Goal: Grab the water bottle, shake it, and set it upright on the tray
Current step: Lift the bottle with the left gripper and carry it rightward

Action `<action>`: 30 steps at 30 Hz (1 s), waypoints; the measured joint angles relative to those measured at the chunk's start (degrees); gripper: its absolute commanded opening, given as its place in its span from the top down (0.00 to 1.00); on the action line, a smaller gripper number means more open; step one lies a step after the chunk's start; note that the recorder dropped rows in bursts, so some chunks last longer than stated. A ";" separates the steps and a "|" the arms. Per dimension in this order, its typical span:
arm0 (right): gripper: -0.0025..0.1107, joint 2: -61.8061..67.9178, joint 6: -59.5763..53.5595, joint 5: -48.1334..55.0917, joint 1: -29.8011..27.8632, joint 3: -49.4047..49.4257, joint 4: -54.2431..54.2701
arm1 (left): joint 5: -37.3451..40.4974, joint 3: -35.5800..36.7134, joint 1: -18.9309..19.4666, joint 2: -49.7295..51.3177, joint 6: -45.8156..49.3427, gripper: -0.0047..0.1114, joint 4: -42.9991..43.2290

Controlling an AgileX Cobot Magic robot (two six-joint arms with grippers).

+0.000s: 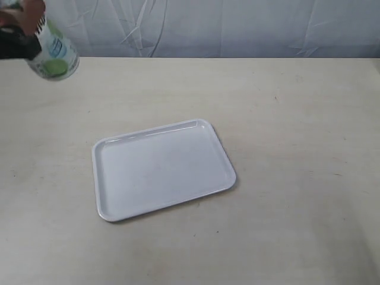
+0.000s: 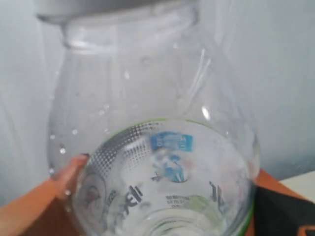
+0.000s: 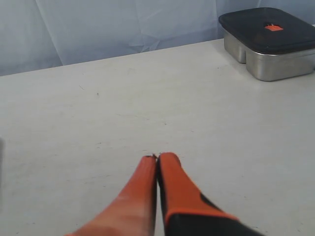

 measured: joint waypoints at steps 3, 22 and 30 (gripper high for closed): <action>0.94 0.00 0.00 0.00 0.00 0.00 0.00 | -0.02 -2.45 0.00 -4.64 -16.14 0.96 14.53; 0.94 0.00 0.00 0.00 0.00 0.00 0.00 | 1.58 -6.82 -5.54 -0.12 -53.27 0.96 48.85; 0.94 0.00 0.00 0.00 0.00 0.00 0.13 | 5.45 -8.71 -9.93 5.53 -48.60 0.96 51.50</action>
